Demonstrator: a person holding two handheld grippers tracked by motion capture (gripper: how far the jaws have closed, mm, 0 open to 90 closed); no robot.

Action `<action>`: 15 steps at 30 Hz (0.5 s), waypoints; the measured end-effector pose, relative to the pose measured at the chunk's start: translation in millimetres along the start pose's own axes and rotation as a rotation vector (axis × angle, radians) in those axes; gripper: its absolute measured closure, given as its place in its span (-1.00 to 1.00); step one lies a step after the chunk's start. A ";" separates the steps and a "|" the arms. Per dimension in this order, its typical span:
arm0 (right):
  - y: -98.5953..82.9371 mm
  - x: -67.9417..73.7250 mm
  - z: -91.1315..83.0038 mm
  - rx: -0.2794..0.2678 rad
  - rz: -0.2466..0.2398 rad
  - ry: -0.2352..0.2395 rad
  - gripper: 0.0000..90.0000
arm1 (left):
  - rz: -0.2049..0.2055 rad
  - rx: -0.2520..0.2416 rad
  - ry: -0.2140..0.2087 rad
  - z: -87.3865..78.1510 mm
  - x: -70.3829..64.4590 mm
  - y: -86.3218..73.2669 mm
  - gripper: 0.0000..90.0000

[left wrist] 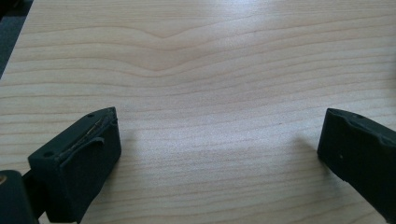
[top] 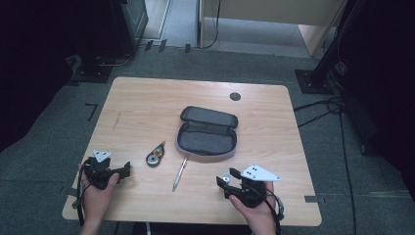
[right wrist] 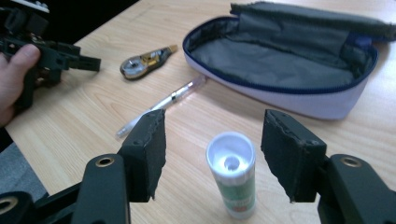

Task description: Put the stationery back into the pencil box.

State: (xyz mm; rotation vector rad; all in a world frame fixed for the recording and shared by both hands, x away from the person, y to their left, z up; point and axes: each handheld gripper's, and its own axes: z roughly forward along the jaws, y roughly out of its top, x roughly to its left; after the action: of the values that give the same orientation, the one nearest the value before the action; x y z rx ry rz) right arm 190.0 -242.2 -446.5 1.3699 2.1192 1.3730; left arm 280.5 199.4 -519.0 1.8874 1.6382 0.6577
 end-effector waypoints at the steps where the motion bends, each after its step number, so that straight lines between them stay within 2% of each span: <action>1: -2.1 -0.2 1.1 0.005 -0.001 -0.002 -0.10 | -0.001 -0.001 0.000 0.1 0.0 0.0 -1.00; 10: -16.7 0.6 11.8 0.036 -0.013 -0.040 -0.01 | -0.001 -0.001 0.000 0.1 -0.1 0.0 -1.00; 15: -21.1 2.3 17.3 0.036 -0.040 -0.082 0.08 | -0.001 0.000 0.000 0.0 -0.1 0.0 -1.00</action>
State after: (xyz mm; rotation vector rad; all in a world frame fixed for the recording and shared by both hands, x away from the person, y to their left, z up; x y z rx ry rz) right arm 188.0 -232.8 -472.1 1.3652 2.1160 1.2472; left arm 280.5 199.4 -519.0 1.8865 1.6389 0.6581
